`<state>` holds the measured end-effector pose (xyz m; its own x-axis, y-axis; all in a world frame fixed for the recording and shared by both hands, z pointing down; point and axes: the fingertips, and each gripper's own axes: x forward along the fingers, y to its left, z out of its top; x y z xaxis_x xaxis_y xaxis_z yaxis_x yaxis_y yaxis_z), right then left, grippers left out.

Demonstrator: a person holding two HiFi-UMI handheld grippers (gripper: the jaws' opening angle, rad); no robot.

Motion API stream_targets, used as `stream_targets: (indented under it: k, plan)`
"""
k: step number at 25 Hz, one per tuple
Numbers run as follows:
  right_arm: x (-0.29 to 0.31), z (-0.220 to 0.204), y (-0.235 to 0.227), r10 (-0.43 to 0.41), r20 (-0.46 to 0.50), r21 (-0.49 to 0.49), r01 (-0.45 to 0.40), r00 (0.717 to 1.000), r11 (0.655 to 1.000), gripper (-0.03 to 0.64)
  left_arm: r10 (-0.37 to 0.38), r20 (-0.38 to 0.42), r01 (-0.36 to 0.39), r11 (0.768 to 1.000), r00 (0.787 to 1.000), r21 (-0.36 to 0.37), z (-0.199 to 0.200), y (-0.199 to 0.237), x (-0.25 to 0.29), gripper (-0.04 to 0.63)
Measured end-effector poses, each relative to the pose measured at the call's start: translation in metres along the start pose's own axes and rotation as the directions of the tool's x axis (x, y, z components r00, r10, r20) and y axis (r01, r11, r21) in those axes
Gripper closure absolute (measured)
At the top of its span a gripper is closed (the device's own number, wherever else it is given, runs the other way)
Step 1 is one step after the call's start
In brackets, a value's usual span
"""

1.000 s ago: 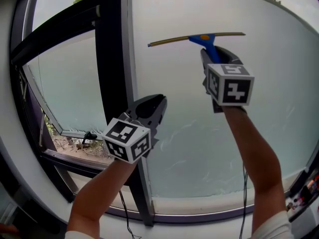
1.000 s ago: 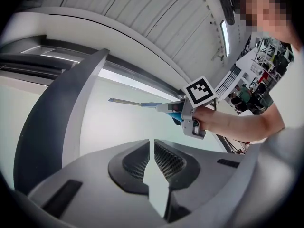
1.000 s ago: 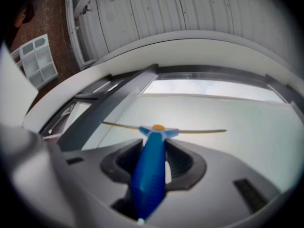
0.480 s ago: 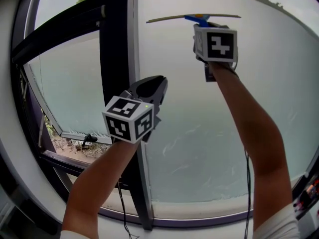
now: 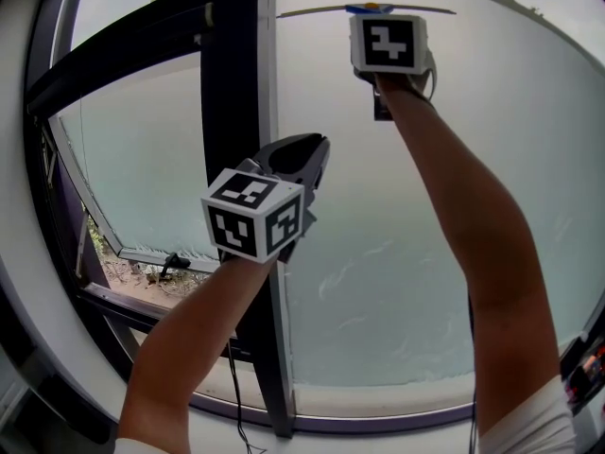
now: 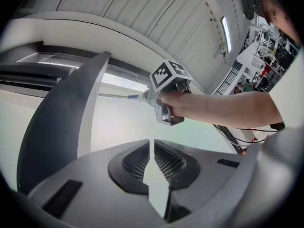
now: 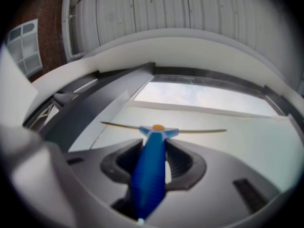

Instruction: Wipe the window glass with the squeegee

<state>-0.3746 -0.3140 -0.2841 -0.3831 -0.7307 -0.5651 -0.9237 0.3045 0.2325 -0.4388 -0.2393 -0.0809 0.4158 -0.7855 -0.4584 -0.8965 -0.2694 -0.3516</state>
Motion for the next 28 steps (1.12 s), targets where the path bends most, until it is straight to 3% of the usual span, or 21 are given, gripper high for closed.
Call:
stream_targets:
  k: [4,10,28]
  plan:
    - [0.010,0.009,0.009,-0.016,0.022,-0.006,0.016,1.000,1.000,0.460,0.005,-0.002,-0.005,1.000,1.000,-0.026,-0.005,0.004,-0.005,0.543]
    - [0.019,0.001,0.005,-0.069,-0.044,0.046,0.071,0.997,0.996,0.461,-0.003,-0.025,0.002,0.998,1.000,-0.056,-0.017,0.006,-0.009,0.543]
    - [0.011,-0.011,0.011,-0.073,-0.050,0.046,0.075,0.996,0.996,0.461,-0.053,-0.053,0.048,0.994,0.997,-0.095,-0.035,-0.017,-0.020,0.543]
